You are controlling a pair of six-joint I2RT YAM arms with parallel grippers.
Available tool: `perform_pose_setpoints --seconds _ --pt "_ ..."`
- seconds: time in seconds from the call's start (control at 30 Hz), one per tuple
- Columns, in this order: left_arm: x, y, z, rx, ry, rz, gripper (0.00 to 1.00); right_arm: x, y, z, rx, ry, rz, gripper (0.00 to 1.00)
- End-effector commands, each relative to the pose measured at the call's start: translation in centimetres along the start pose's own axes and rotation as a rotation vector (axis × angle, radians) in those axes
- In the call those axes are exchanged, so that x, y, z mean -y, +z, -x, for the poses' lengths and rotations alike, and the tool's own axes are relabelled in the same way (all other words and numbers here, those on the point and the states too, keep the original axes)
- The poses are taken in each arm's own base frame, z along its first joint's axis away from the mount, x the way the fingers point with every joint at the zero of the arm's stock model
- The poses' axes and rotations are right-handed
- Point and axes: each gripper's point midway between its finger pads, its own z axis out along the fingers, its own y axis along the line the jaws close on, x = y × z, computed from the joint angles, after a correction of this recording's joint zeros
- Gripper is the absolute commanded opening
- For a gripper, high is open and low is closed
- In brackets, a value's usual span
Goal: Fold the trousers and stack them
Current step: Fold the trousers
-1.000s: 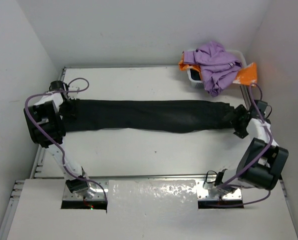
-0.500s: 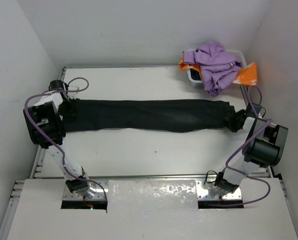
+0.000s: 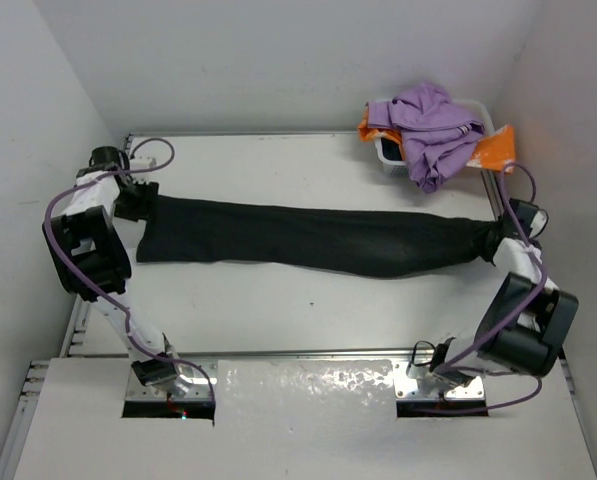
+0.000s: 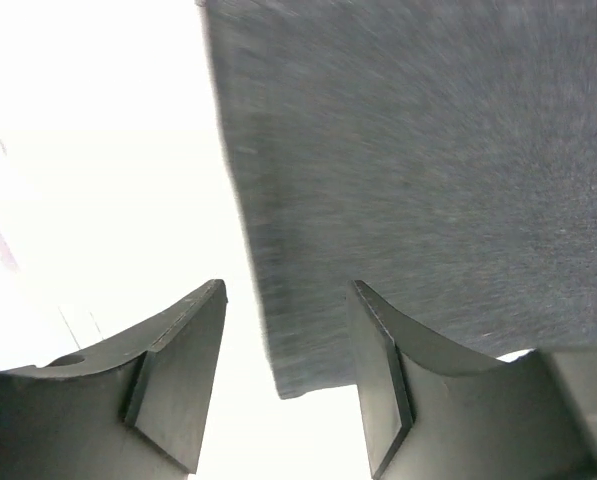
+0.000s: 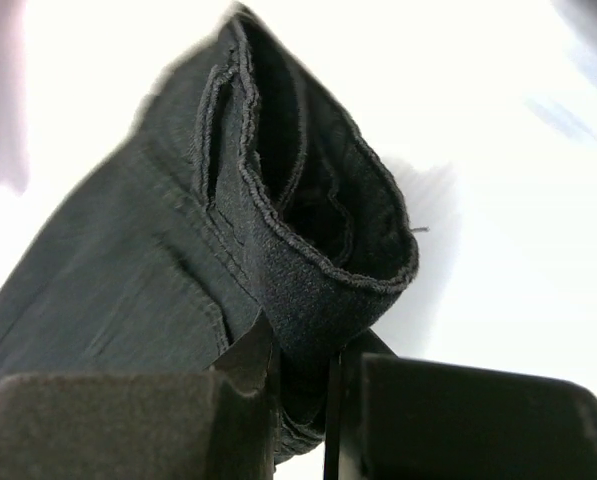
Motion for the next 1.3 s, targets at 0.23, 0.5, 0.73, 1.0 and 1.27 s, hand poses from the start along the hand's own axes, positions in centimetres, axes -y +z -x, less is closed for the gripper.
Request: perform_pose_setpoints --seconds 0.23,0.5,0.73,1.0,1.27 --pt "3.8 -0.9 1.4 0.078 0.016 -0.094 0.5 -6.0 -12.0 6.5 0.374 -0.564 -0.047 0.0" --pt "6.9 0.8 0.7 0.063 0.029 -0.199 0.53 -17.5 -16.7 0.0 0.495 -0.895 0.104 0.0" --pt "5.0 0.6 0.2 0.058 0.046 -0.09 0.53 -16.1 -14.7 -0.6 0.421 -0.767 0.034 0.0" --pt "2.1 -0.2 2.1 0.126 -0.079 -0.029 0.61 -7.7 -11.5 -0.4 0.314 -0.546 -0.047 0.0" --pt "2.5 4.3 3.7 0.082 -0.129 -0.085 0.88 -1.3 -6.9 -3.8 0.174 -0.302 -0.063 0.0"
